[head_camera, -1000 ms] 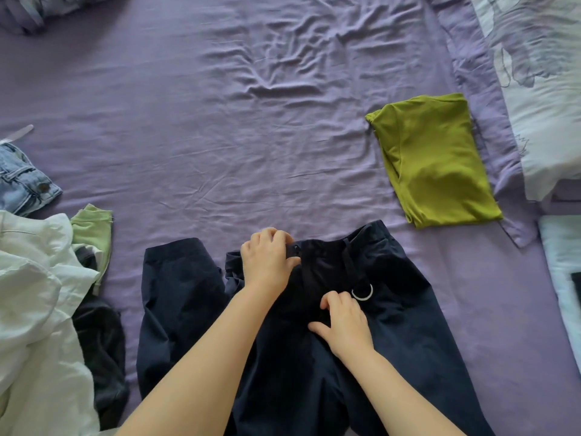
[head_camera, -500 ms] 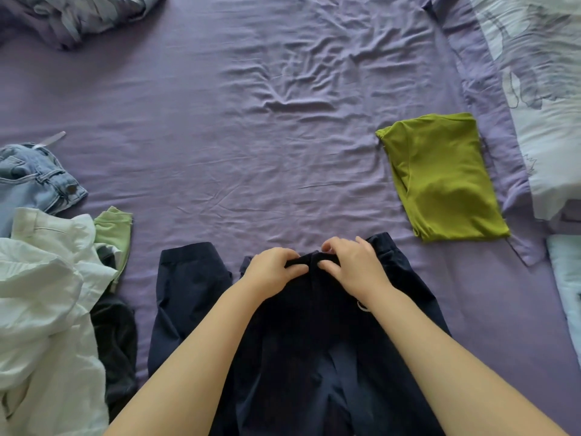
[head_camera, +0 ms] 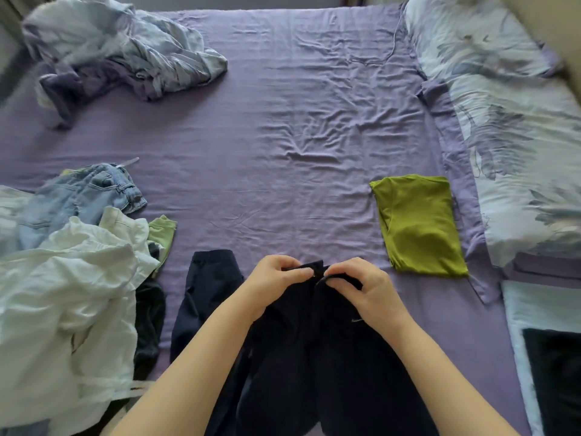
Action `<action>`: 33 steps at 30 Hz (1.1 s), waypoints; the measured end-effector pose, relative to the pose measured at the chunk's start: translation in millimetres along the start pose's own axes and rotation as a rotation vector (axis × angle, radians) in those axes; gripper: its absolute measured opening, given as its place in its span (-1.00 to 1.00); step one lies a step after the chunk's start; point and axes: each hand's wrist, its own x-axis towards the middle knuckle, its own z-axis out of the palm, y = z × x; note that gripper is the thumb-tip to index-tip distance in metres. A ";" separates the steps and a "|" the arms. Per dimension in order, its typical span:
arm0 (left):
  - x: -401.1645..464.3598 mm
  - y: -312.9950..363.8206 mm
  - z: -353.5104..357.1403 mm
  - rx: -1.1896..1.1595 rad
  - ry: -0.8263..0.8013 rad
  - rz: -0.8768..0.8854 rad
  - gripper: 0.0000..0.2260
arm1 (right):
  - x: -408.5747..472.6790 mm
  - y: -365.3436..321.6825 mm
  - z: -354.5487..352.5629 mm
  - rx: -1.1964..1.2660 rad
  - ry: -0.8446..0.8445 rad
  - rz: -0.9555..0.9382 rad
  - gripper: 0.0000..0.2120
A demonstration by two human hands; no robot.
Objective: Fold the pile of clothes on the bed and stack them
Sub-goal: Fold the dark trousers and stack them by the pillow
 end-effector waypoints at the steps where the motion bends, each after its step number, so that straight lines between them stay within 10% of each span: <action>1: -12.2 6.7 2.6 -0.012 -0.001 0.000 -0.88 | -6.6 -8.6 -5.4 0.011 -0.009 -0.011 -0.84; 28: -233.2 103.1 -27.3 0.127 -0.040 0.396 -0.90 | -109.2 -213.7 -54.6 -0.173 0.264 -0.242 -0.72; 33: -243.8 100.9 -47.4 0.312 -0.048 0.544 -0.89 | -112.7 -228.5 -55.9 -0.581 0.199 -0.298 -0.86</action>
